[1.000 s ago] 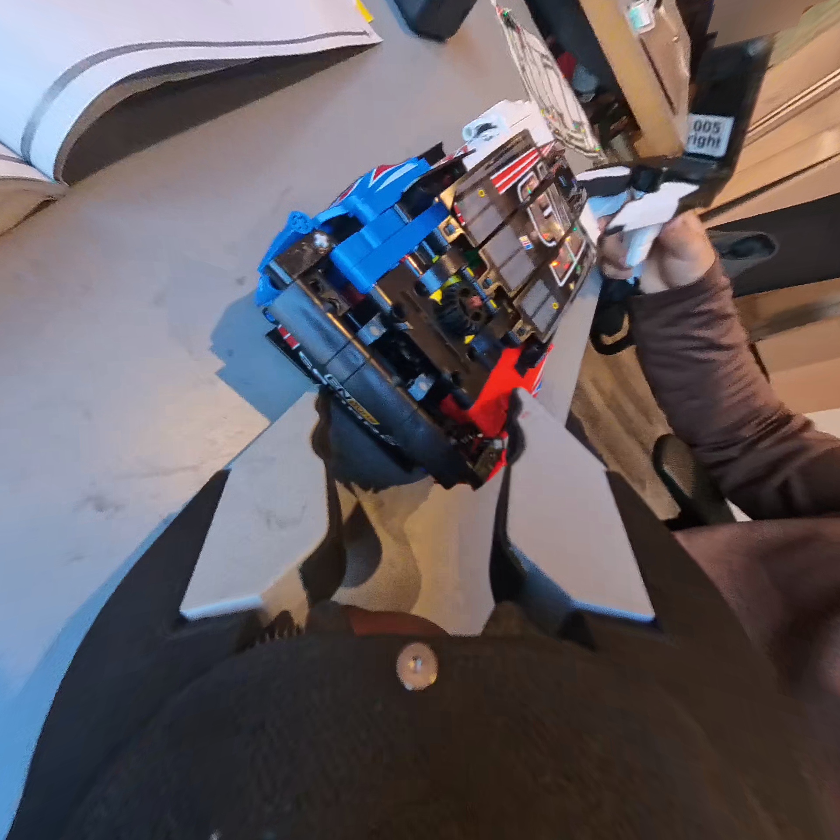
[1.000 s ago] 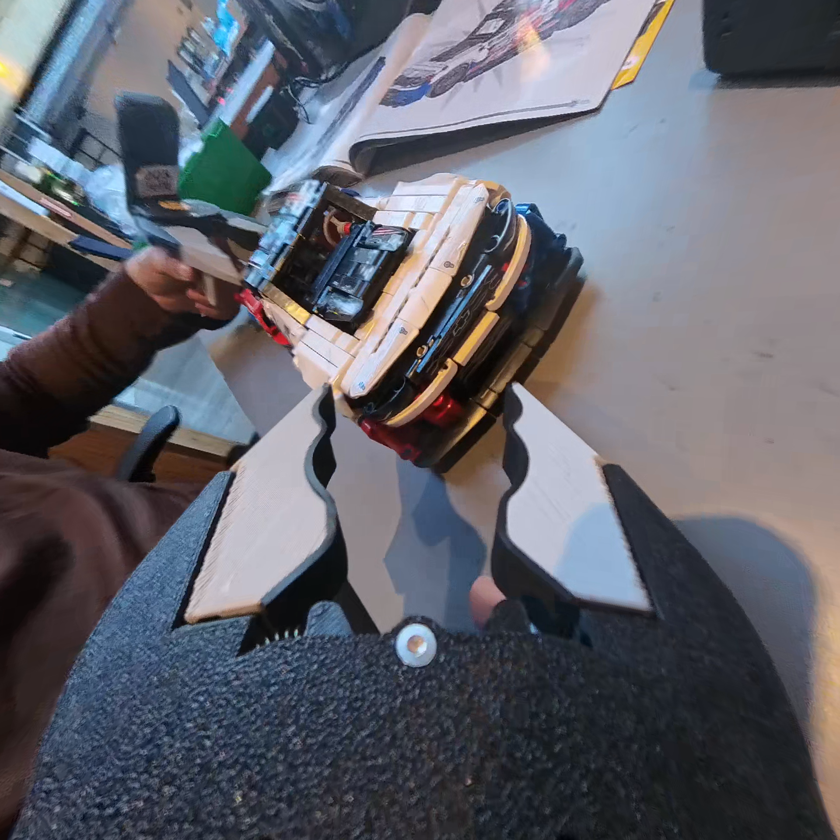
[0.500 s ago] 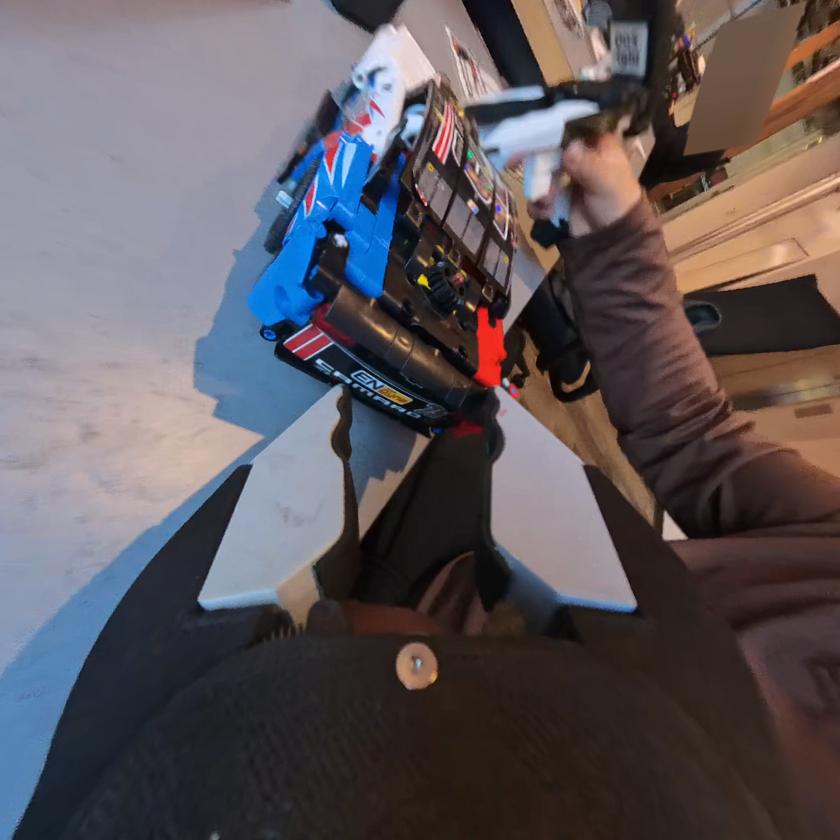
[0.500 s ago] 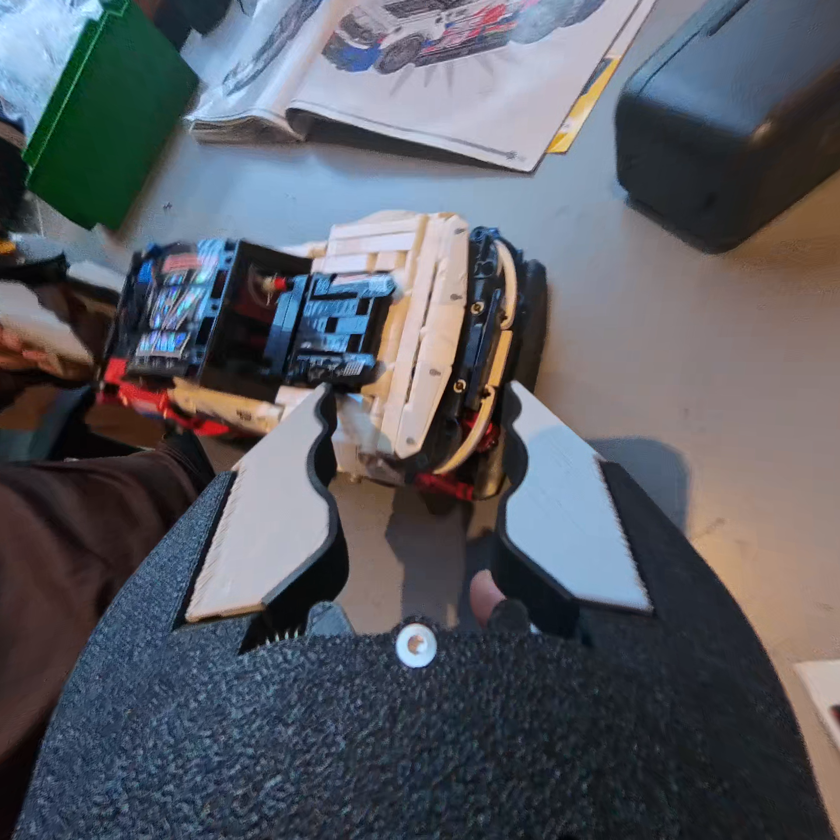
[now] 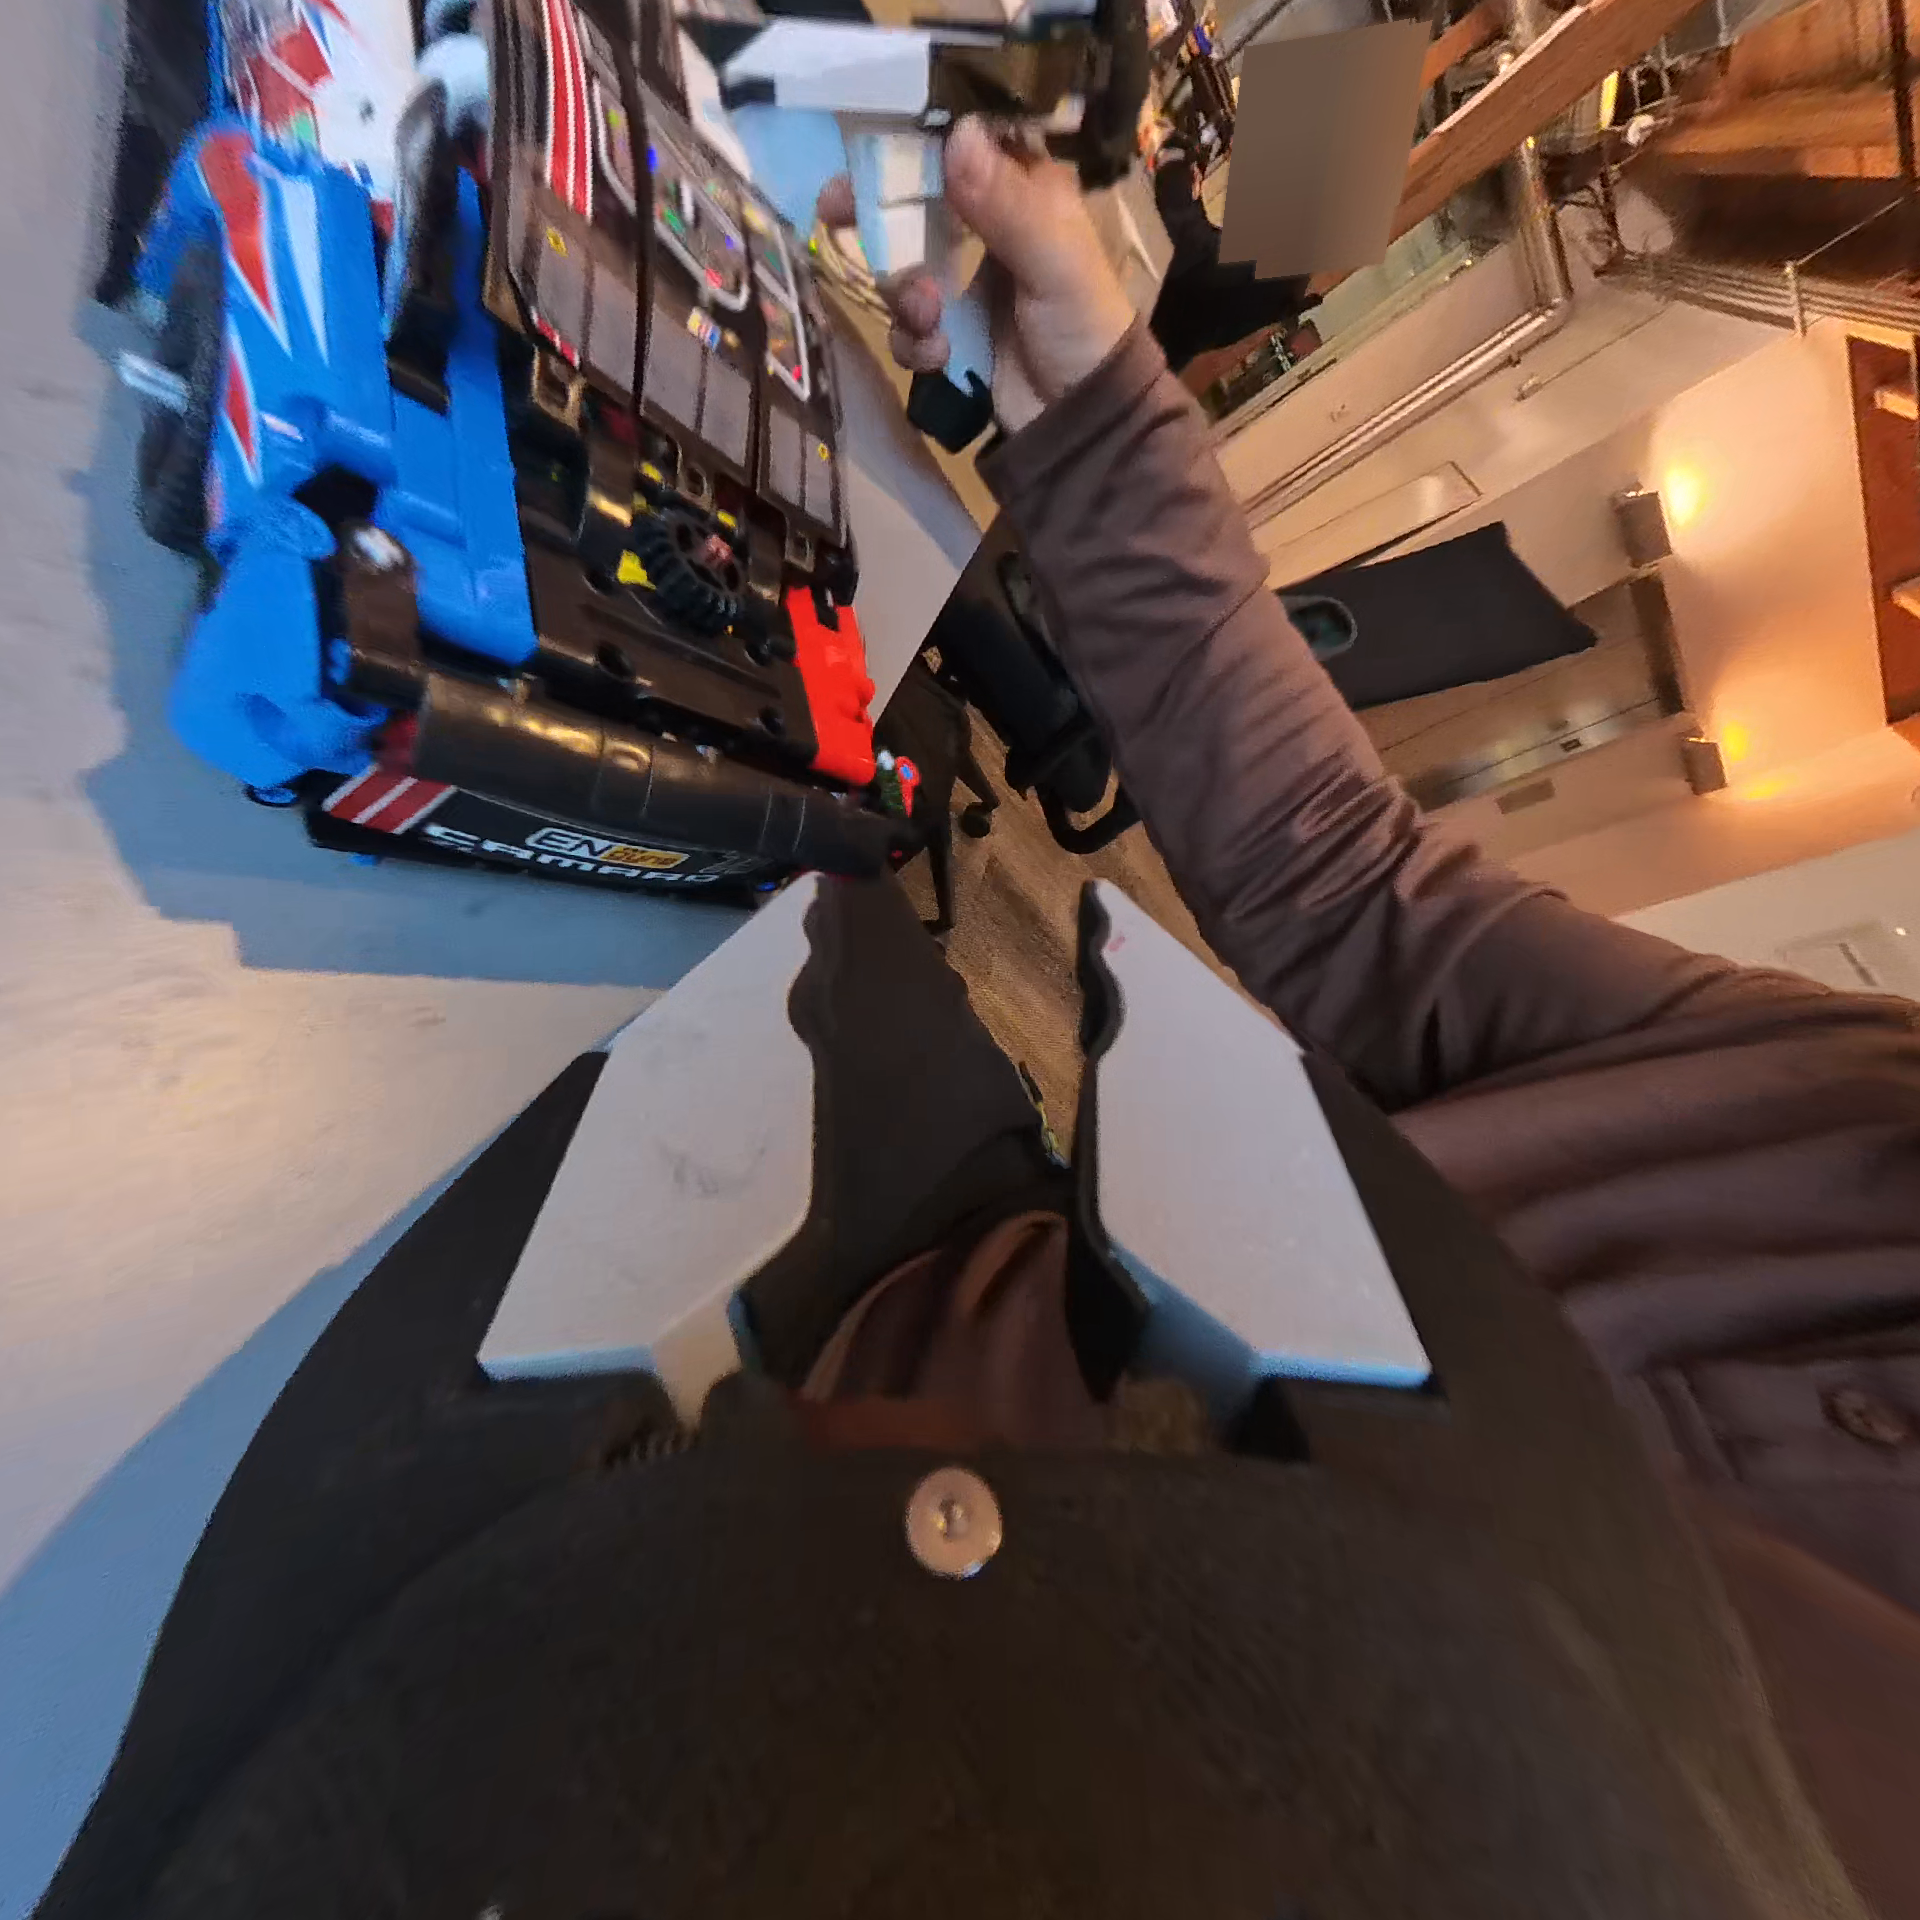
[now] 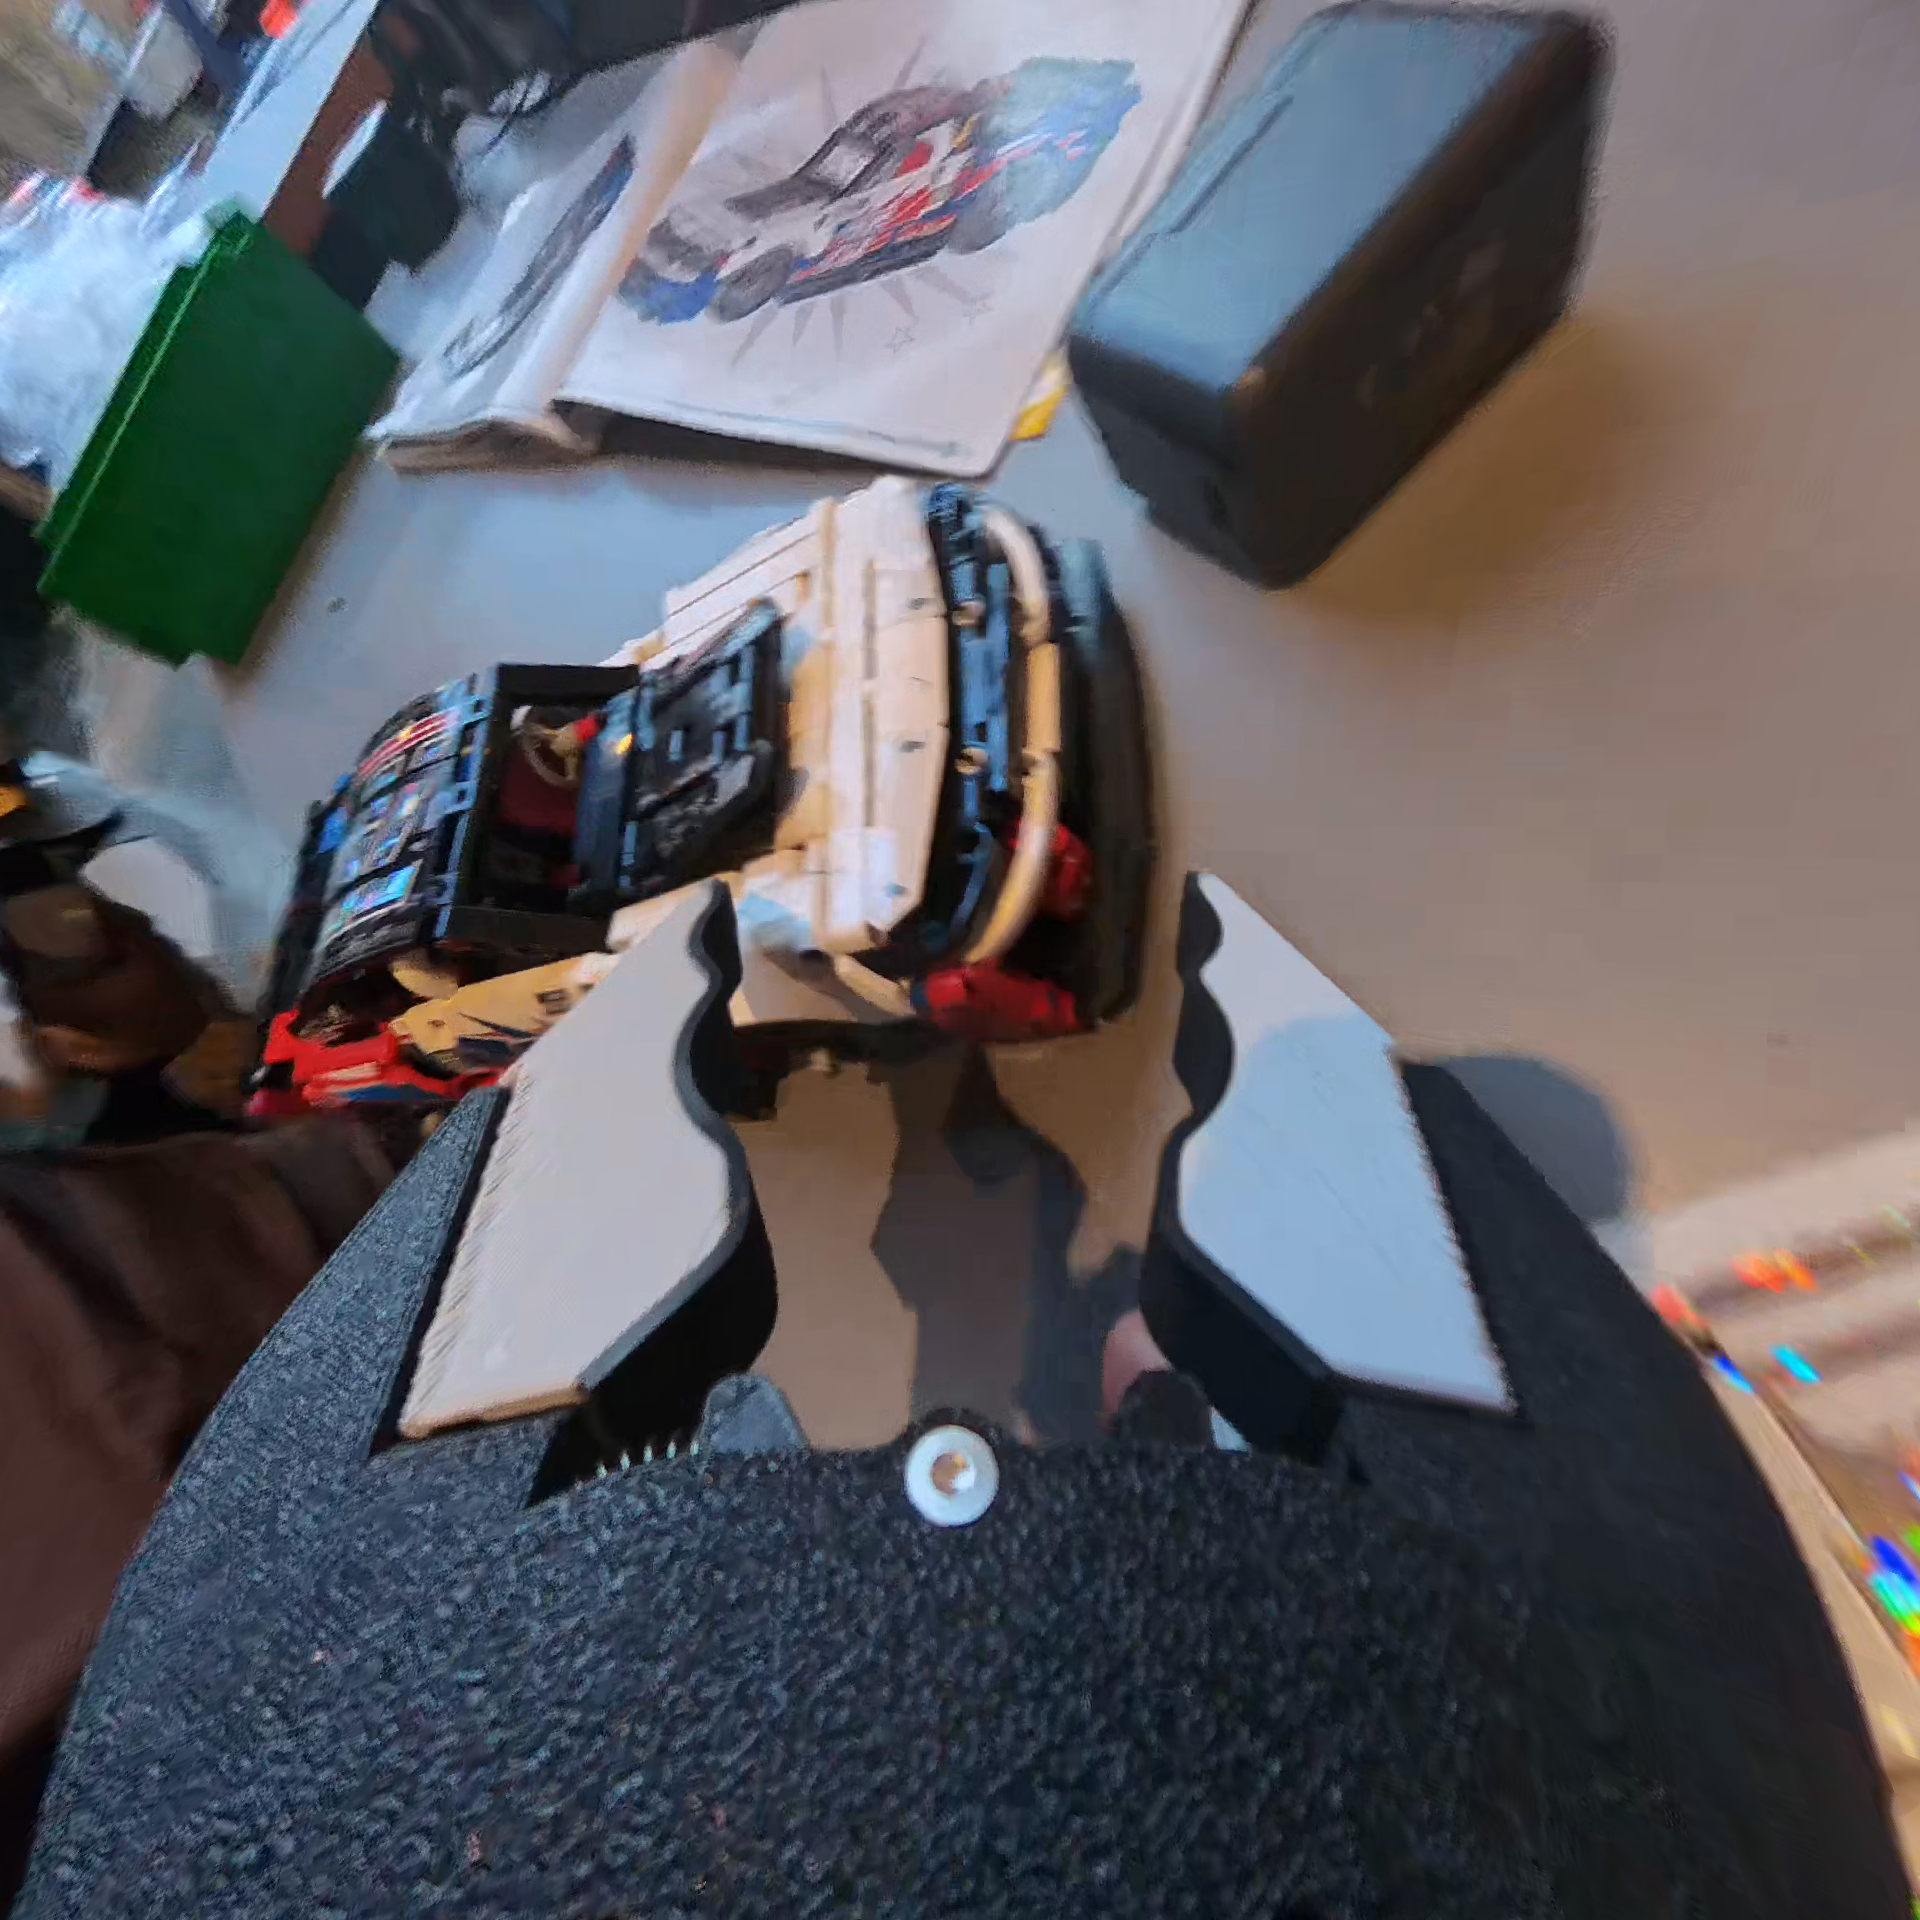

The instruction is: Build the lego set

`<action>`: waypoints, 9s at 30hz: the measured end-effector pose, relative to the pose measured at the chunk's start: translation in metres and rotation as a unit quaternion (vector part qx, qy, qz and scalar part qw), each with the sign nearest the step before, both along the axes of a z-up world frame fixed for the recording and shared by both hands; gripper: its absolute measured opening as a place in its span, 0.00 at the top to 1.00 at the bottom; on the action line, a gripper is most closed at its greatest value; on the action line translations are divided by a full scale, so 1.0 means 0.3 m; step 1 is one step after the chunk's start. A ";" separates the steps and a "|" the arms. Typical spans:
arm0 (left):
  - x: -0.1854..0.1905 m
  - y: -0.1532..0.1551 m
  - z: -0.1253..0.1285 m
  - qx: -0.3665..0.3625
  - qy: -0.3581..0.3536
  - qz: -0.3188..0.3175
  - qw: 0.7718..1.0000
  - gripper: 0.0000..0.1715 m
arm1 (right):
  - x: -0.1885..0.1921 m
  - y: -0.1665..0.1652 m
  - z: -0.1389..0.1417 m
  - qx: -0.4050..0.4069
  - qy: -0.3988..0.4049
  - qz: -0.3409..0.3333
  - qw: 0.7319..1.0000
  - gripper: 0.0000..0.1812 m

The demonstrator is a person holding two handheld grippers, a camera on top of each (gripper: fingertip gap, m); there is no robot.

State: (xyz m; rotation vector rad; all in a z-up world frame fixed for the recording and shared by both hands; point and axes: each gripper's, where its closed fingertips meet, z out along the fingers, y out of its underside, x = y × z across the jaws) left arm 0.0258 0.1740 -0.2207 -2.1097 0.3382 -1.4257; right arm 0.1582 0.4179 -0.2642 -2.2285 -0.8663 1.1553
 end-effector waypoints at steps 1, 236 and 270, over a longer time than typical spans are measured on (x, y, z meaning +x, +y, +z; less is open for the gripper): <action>-0.026 0.002 0.026 0.014 0.004 -0.005 1.000 0.74 | 0.032 0.014 0.004 0.014 -0.001 -0.030 0.999 0.55; -0.107 0.472 -0.172 0.359 0.270 -0.231 0.863 0.99 | -0.456 -0.331 0.048 0.654 -0.473 0.111 0.580 0.97; -0.083 0.472 -0.096 0.459 0.286 -0.210 0.815 0.93 | -0.484 -0.322 0.029 0.684 -0.469 0.143 0.540 0.94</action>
